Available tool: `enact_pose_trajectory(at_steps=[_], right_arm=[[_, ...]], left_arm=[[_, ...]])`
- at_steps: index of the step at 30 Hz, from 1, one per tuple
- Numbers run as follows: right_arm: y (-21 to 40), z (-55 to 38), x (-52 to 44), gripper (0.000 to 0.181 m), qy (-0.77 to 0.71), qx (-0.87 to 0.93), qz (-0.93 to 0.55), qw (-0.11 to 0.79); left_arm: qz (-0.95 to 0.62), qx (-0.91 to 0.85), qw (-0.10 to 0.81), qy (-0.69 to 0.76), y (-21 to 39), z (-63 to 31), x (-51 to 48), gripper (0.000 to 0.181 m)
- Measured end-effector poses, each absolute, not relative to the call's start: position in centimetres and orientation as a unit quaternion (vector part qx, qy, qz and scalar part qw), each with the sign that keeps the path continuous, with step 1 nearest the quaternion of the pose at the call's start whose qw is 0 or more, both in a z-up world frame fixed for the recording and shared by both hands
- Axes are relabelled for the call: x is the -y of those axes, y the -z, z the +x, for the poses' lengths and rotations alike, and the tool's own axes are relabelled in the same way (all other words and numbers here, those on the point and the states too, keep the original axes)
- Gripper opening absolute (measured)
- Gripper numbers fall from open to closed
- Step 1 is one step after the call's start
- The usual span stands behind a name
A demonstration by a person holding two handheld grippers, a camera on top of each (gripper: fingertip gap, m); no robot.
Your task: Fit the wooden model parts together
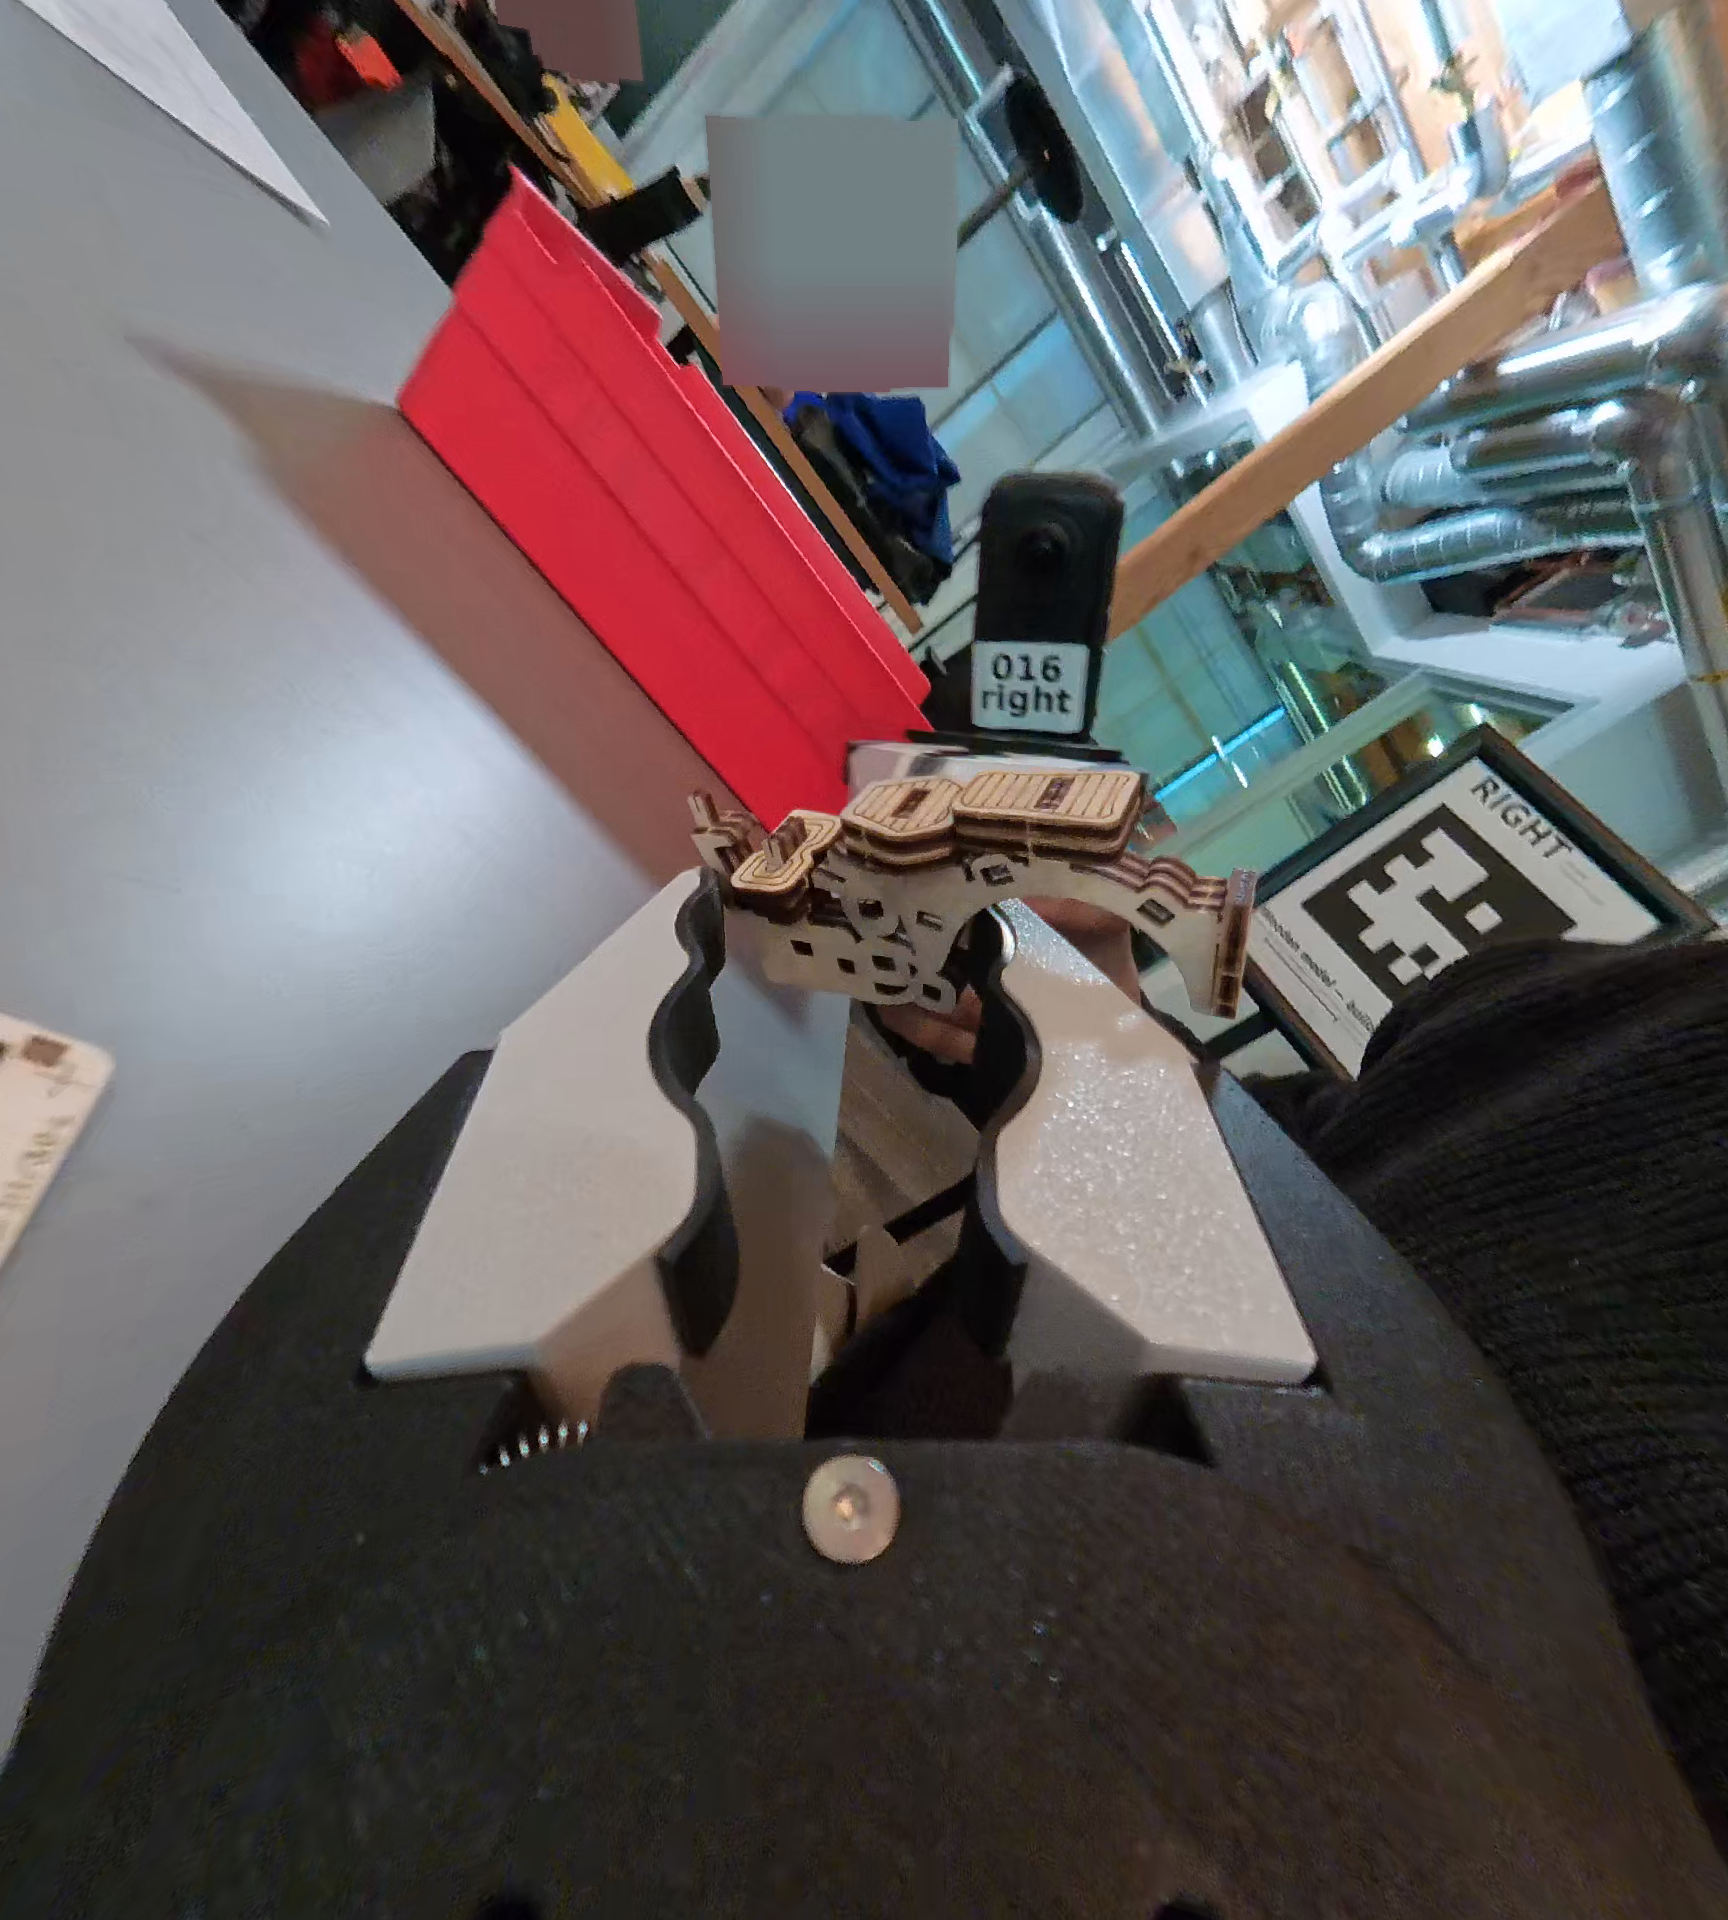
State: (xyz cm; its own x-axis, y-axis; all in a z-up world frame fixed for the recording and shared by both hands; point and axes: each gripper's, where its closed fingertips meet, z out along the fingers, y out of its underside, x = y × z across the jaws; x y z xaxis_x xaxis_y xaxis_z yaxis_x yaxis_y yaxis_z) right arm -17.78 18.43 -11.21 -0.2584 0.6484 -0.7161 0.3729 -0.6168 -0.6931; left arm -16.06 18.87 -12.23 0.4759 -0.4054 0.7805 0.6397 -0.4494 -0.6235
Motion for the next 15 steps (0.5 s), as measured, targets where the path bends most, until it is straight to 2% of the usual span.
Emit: enact_pose_trajectory(at_steps=[15], right_arm=[[11.1, -17.3, -17.8, 0.000, -0.653, 0.449, -0.598, 0.119]], left_arm=[[-0.697, 0.082, 0.515, 0.492, 12.9, -15.9, -18.9, 0.045]])
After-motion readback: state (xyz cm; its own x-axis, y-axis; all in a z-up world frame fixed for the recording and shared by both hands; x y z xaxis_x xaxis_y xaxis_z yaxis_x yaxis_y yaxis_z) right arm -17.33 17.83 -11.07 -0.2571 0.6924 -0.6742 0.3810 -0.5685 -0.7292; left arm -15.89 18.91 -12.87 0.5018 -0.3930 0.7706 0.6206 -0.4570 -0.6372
